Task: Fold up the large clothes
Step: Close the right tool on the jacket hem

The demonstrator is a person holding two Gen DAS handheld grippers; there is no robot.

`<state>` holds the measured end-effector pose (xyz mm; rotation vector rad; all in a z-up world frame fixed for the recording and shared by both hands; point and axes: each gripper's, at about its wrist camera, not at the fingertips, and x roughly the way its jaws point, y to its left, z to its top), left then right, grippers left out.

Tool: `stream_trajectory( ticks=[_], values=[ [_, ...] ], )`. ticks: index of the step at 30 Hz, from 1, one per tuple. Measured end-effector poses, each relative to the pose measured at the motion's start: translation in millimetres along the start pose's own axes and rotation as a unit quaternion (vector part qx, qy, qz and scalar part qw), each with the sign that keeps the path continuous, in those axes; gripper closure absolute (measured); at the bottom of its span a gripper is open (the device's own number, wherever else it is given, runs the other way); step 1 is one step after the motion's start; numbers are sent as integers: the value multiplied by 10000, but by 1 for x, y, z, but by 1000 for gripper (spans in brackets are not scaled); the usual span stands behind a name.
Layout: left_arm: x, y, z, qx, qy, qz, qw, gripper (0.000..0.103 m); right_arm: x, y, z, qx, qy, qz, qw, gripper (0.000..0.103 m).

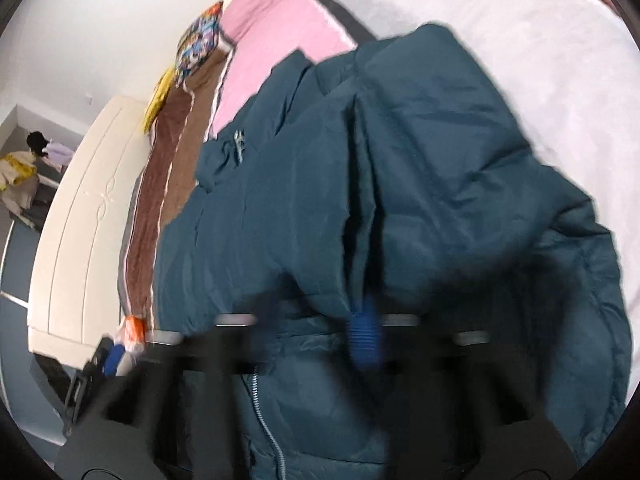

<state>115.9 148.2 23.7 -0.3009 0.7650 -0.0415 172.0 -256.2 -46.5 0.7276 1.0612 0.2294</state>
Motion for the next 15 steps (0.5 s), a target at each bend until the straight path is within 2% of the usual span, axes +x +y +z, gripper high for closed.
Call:
stream_trajectory(
  ticks=[7,10,12,15],
  values=[
    [23,-9,13,128,59,183,9997,42,-32,-17,-27,-69,311,300,9990,94],
    [46,-14,8,264,260,373,9986,42,-31,-25,-37,-102,436,174,9988,94],
    [64,-15,2,323,427,623,9966,42,-24,-30,-39,-58,523,31,9986,94],
    [90,-8,-7,249,745,809,9936,42,-15,-33,-40,-2,584,-49,9983,92]
  ],
)
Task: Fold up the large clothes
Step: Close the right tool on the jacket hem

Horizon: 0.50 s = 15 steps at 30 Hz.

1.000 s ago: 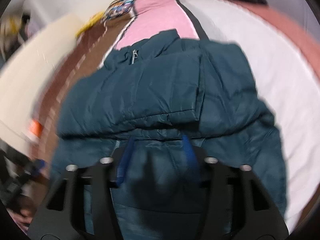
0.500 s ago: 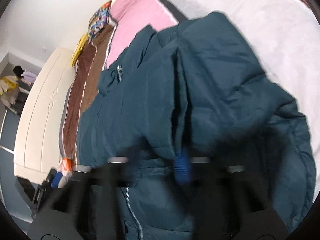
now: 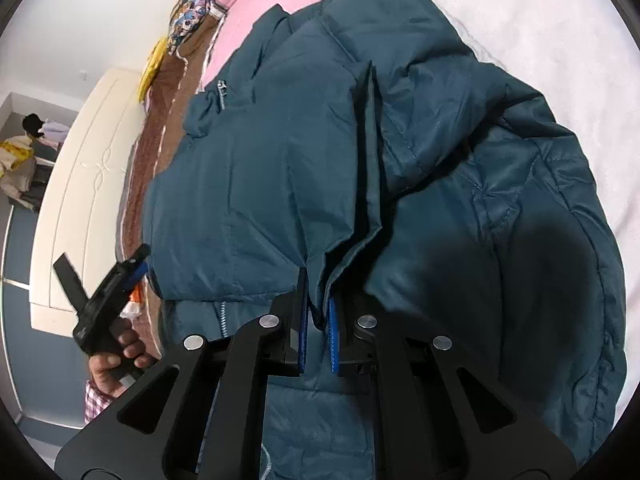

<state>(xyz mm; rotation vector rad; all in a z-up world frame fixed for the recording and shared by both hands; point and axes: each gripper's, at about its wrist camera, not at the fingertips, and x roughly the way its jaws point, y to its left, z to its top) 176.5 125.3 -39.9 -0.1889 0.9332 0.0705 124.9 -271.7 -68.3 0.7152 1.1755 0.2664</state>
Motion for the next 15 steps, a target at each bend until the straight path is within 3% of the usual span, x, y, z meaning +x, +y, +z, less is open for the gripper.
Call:
stream_trajectory(
  ticks=[3,7,11,15],
  values=[
    [2,3,-2,-94,64,-12,9999,42,-1,-1,-1,-4,10,-39,10000,88],
    [-25,9,-1,-336,-127,-446,9984,42,-19,0,-3,-90,-218,-132,9996,87],
    [-17,12,-6,-285,0,-288,9992,42,-29,8,-6,-321,-444,-303,9980,87],
    [7,14,-10,-398,292,-253,9985,42,-15,10,-3,-458,-350,-561,9968,87]
  ],
)
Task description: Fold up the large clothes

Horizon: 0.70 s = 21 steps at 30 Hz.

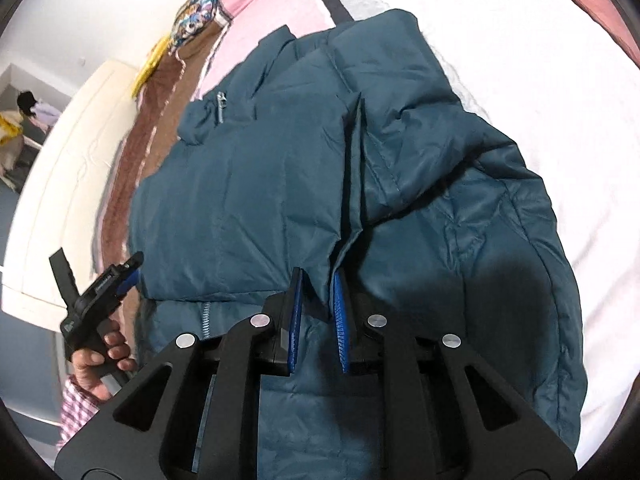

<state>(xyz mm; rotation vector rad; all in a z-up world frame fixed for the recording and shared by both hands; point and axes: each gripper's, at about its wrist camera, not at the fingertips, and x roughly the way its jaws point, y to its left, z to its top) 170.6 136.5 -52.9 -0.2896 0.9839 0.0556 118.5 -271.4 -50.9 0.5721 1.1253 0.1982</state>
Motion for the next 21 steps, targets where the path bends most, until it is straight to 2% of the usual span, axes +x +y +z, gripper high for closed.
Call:
stream_trajectory(
  ticks=[3,5,7,11,14,17,21],
  values=[
    [-14,1,3,-95,-21,-192,9998,42,-1,-4,1,122,41,51,9999,87],
    [-33,6,2,-161,-158,-384,9990,42,-10,-1,2,46,-82,1,10000,87],
    [-49,13,-1,-167,-267,-421,9986,41,-22,-1,2,-84,-237,-98,9996,87],
    [-75,38,-19,-269,-287,-364,9986,41,-40,-5,-1,-218,-376,-131,9990,85],
    [-93,60,-39,-391,-256,-276,9985,41,-43,-9,-6,-169,-340,-102,9992,76],
    [-110,83,-62,-575,-171,-158,9981,41,-44,-13,-11,-97,-217,-107,9997,76],
    [-130,110,-90,-678,-53,-11,9977,37,-61,-19,-24,-316,-148,-287,9990,72]
  ],
)
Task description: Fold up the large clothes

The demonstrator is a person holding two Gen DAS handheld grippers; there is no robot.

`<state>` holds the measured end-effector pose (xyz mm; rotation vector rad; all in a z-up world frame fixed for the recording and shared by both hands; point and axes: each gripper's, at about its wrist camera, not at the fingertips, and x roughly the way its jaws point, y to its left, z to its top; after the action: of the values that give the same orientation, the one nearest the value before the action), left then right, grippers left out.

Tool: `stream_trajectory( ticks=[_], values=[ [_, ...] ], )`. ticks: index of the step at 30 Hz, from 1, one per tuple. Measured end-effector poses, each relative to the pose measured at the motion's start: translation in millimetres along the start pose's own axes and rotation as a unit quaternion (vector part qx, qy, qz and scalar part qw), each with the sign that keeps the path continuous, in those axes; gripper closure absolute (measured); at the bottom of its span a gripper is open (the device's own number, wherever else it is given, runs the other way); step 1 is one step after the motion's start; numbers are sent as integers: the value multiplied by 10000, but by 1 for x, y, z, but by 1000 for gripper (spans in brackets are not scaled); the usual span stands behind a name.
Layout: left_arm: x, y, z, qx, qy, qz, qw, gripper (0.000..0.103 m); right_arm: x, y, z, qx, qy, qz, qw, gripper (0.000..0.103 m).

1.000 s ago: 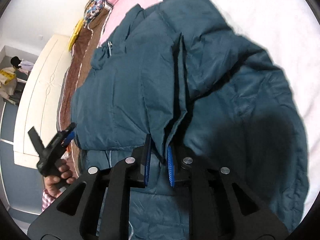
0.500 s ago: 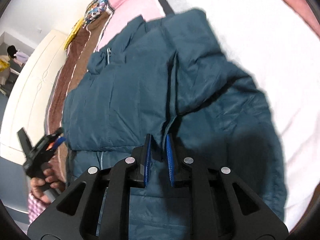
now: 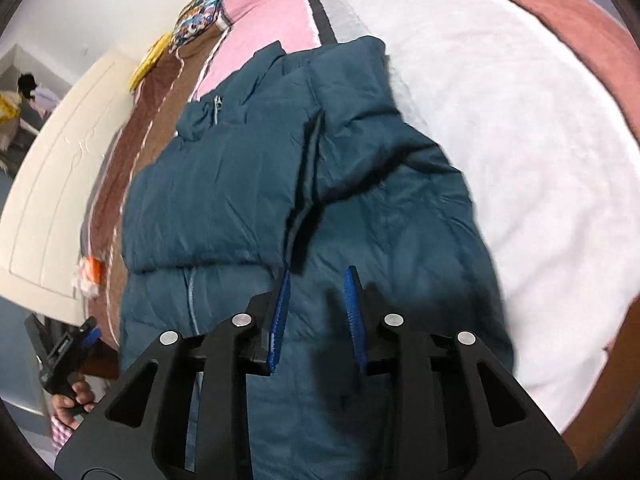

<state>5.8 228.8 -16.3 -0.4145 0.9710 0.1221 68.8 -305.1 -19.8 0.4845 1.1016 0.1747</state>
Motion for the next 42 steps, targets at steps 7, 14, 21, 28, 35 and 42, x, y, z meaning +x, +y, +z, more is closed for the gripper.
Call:
stream_trajectory(
  ticks=[7,14,21,28,35,42],
  values=[
    [-20,30,-33,100,245,-11,9996,33,-42,-27,-36,-172,252,-375,9988,60],
    [-28,44,-53,-10,520,-426,9977,30,-89,-71,-78,161,546,-527,9970,44],
    [-38,51,-66,12,586,-624,9963,30,-92,-95,-127,711,1209,125,9900,43],
    [-48,66,-69,-271,537,-741,9954,30,-86,-69,-146,222,1453,575,9875,62],
    [-60,85,-85,-799,595,-1113,9888,24,-90,-58,-145,-5,1179,629,9910,87],
    [-38,84,-112,-1098,1076,-1454,9774,23,-83,-57,-146,75,1239,646,9902,87]
  ],
)
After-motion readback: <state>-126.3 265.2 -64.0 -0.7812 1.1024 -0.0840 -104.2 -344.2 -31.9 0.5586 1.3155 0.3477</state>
